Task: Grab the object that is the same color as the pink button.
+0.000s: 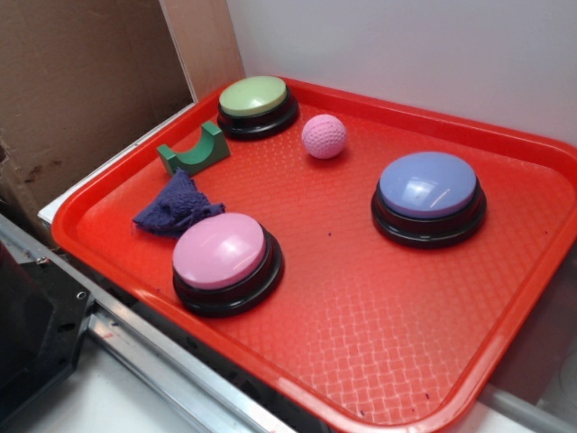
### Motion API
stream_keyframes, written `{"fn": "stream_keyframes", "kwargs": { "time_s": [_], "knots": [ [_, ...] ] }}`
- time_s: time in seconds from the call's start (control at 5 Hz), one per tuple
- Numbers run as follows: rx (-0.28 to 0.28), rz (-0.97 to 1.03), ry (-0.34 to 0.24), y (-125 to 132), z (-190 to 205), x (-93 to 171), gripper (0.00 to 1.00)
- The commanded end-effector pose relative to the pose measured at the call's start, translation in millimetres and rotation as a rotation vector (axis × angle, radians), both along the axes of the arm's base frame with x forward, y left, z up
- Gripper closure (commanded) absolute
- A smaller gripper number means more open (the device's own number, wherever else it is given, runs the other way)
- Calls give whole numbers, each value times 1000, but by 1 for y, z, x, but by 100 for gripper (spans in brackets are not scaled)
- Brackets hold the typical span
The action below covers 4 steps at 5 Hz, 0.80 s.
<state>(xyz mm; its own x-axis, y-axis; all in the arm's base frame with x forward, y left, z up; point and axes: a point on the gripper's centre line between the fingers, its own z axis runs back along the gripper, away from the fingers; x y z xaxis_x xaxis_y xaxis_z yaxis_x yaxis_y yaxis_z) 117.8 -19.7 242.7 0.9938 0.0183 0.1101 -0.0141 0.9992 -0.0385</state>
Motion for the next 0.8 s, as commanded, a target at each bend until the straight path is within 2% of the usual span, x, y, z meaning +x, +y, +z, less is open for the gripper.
{"fn": "stream_keyframes", "kwargs": {
  "time_s": [0.0, 0.2, 0.4, 0.6],
  "knots": [
    [0, 0, 0, 0, 0, 0, 0],
    [4, 54, -77, 0, -7, 13, 0],
    [12, 169, -122, 2, -22, 33, 0],
    [11, 401, -232, 5, -41, 60, 0]
  ]
}}
